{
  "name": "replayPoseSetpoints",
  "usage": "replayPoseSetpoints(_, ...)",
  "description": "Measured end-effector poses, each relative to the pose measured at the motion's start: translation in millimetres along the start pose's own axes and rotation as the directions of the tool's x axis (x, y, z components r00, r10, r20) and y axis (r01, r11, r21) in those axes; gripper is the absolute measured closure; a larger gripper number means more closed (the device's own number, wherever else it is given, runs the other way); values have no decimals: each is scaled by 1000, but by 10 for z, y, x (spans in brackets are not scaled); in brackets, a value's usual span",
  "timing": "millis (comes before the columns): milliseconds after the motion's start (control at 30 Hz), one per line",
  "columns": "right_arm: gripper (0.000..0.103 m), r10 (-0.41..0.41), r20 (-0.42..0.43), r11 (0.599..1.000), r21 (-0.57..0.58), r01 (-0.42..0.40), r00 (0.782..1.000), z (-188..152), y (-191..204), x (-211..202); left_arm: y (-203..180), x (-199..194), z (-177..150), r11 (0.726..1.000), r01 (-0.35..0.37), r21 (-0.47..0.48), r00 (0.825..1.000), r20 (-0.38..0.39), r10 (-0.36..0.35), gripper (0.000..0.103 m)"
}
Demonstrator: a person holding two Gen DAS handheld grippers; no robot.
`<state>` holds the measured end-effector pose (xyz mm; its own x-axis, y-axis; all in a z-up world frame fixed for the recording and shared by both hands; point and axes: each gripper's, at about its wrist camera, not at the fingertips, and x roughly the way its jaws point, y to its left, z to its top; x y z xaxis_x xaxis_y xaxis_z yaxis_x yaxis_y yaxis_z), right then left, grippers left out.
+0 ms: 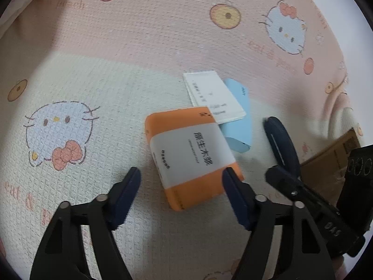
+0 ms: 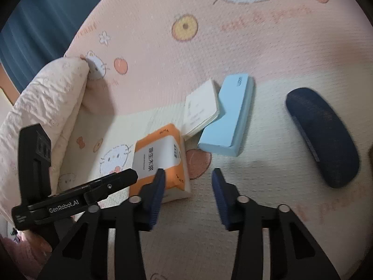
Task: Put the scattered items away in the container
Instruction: 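Move the right gripper over the orange-and-white tissue pack and close on it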
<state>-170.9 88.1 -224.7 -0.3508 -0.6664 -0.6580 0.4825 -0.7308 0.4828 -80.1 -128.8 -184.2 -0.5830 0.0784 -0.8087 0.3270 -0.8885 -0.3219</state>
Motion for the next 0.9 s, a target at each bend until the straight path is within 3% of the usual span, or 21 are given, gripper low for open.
replayPoseSetpoints(100, 74, 42, -19, 996, 78, -40, 999, 0, -61, 120, -18, 44, -2, 1000, -1, 19, 1000, 1, 1, 35)
replayPoseSetpoints(233, 74, 80, -65, 993, 94, -74, 995, -19, -63, 225, -56, 89, -52, 999, 3, 49, 1000, -6, -3, 40)
replayPoseSetpoints(300, 74, 85, -73, 994, 73, -80, 994, -52, -31, 286, -55, 113, -78, 998, 17, 56, 1000, -21, -16, 55)
replayPoseSetpoints(333, 76, 87, -70, 994, 67, -82, 994, -72, -28, 309, -75, 130, -97, 998, 25, 58, 999, -26, -23, 57)
replayPoseSetpoints(433, 82, 66, -53, 996, 60, -63, 996, -120, -48, 284, -157, 112, -151, 994, 8, 105, 1000, 4, -8, 62)
replayPoseSetpoints(567, 82, 34, -43, 997, 74, -31, 998, -149, -94, 124, -249, 102, -193, 989, 39, 143, 999, -15, -37, 62)
replayPoseSetpoints(667, 82, -9, -17, 997, 74, 10, 1000, -182, -134, -117, -320, 135, -230, 982, 99, 158, 994, -62, -91, 62)
replayPoseSetpoints(767, 82, -63, 3, 995, 75, 62, 998, -211, -189, -309, -411, 189, -309, 973, 184, 138, 978, -125, -167, 62)
replayPoseSetpoints(900, 82, -158, 16, 983, 98, 155, 987, -230, -336, -543, -655, 234, -451, 952, 247, 180, 963, -160, -219, 62)
